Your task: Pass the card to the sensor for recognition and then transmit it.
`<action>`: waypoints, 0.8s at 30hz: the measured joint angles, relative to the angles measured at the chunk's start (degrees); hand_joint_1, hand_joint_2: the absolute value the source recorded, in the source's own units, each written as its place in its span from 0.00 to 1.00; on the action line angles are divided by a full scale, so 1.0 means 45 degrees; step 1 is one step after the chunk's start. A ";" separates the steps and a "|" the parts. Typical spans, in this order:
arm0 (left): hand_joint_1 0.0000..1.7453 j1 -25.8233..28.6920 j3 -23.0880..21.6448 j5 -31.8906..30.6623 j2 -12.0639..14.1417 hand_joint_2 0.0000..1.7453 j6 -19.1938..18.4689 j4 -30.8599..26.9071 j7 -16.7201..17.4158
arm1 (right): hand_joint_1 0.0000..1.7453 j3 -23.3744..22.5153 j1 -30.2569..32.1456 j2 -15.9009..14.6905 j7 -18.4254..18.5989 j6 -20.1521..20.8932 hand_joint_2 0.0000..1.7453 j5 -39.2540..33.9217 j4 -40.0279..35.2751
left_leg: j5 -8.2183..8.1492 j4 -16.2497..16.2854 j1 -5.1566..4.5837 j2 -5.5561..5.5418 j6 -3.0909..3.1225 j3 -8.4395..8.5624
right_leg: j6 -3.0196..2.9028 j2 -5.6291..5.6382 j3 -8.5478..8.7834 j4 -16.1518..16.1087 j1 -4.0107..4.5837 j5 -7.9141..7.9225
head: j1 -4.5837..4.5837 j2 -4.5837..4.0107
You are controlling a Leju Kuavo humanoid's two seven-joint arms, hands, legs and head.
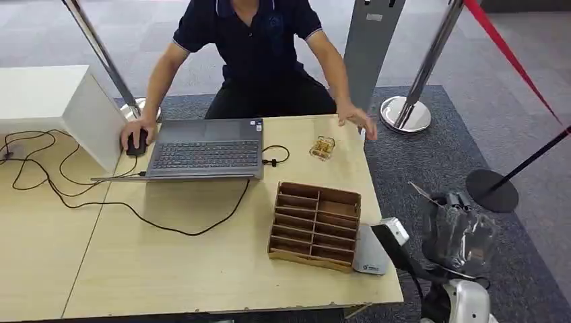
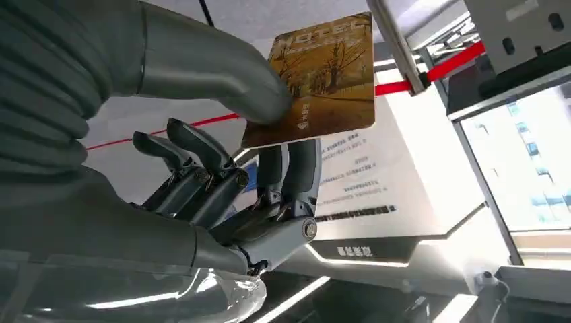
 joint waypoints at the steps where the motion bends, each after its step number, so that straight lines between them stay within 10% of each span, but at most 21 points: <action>1: 0.00 -0.0003 0.0000 0.0000 -0.0019 1.00 0.0000 -0.0005 0.0000 | 1.00 -0.0165 0.0055 0.0092 -0.0228 0.0000 1.00 -0.0078 -0.0048 | 0.0001 0.0000 0.0000 -0.0001 0.0000 0.0002 | 0.0000 0.0000 -0.0001 0.0000 0.0000 0.0000 | 0.0000 0.0000; 24: 0.00 -0.0023 -0.0015 0.0000 -0.0112 1.00 0.0000 -0.0087 -0.0136 | 1.00 -0.1165 -0.0253 0.1636 -0.1601 0.0010 1.00 0.0083 0.0238 | 0.0001 -0.0002 0.0001 -0.0002 0.0000 0.0001 | 0.0000 0.0000 0.0009 0.0003 0.0001 0.0000 | 0.0000 0.0000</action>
